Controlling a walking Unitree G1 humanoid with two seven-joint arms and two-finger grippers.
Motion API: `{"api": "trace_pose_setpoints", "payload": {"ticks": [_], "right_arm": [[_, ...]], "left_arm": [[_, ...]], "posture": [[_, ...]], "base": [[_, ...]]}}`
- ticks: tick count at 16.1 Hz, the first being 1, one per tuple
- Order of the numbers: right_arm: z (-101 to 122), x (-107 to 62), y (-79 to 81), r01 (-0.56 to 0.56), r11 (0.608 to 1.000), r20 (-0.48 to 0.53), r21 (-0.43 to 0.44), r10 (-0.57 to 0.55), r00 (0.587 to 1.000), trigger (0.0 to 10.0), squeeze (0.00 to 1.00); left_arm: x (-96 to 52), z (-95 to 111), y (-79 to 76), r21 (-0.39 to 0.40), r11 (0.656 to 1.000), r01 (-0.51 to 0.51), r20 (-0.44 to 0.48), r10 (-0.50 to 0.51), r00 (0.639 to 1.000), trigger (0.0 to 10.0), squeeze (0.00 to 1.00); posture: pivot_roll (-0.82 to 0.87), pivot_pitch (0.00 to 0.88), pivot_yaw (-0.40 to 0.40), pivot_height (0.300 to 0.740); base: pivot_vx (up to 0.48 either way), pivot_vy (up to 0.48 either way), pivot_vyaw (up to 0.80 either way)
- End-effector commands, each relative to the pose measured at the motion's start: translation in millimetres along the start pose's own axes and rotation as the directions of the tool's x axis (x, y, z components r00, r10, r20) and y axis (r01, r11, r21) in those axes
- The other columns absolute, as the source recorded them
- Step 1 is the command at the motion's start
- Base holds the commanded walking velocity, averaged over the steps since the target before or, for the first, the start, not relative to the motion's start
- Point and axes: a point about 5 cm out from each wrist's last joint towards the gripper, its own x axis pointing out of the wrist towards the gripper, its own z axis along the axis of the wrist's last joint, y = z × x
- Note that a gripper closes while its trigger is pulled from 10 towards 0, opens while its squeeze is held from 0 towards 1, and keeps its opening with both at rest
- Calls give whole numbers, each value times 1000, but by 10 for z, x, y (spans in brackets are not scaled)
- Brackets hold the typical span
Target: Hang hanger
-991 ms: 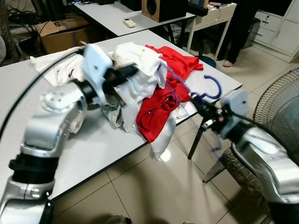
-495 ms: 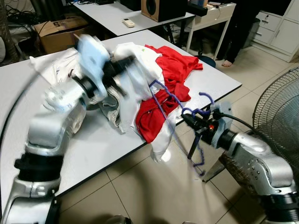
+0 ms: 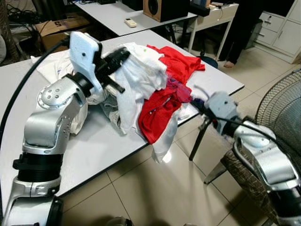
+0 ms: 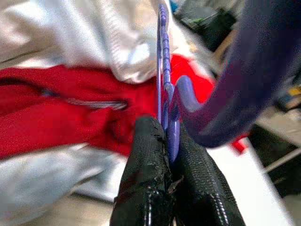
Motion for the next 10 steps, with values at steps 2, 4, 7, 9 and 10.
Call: {"api": "trace_pose_setpoints", "payload": {"ticks": [2, 4, 7, 9, 10], "right_arm": [[93, 14, -123, 69, 997, 52, -22, -68, 996, 10000, 0], [110, 54, -131, 68, 994, 73, 84, -74, 995, 10000, 0], [36, 207, 31, -83, 868, 103, 489, 37, 994, 10000, 0], [-49, 243, 237, -205, 811, 87, 548, 189, 978, 10000, 0], [-75, 228, 302, -246, 808, 70, 535, 247, 966, 10000, 0]], "left_arm": [[0, -25, -119, 9, 996, 83, -33, -83, 996, 0, 0], [-10, -65, -198, 24, 990, 137, -64, -135, 989, 0, 0], [26, -91, -318, 50, 982, 180, -63, -176, 982, 0, 0], [64, -41, -312, 81, 990, 116, -23, -114, 993, 0, 0], [67, 2, -246, 95, 994, 57, -1, -57, 998, 0, 0]], "posture": [[-127, 0, 14, 740], [-126, 0, 12, 740], [-123, 0, 5, 740], [-110, 0, -7, 740], [-103, 0, -14, 740]], "base": [[0, 0, 0], [0, 0, 0], [0, 0, 0], [0, 0, 0], [0, 0, 0]]}}
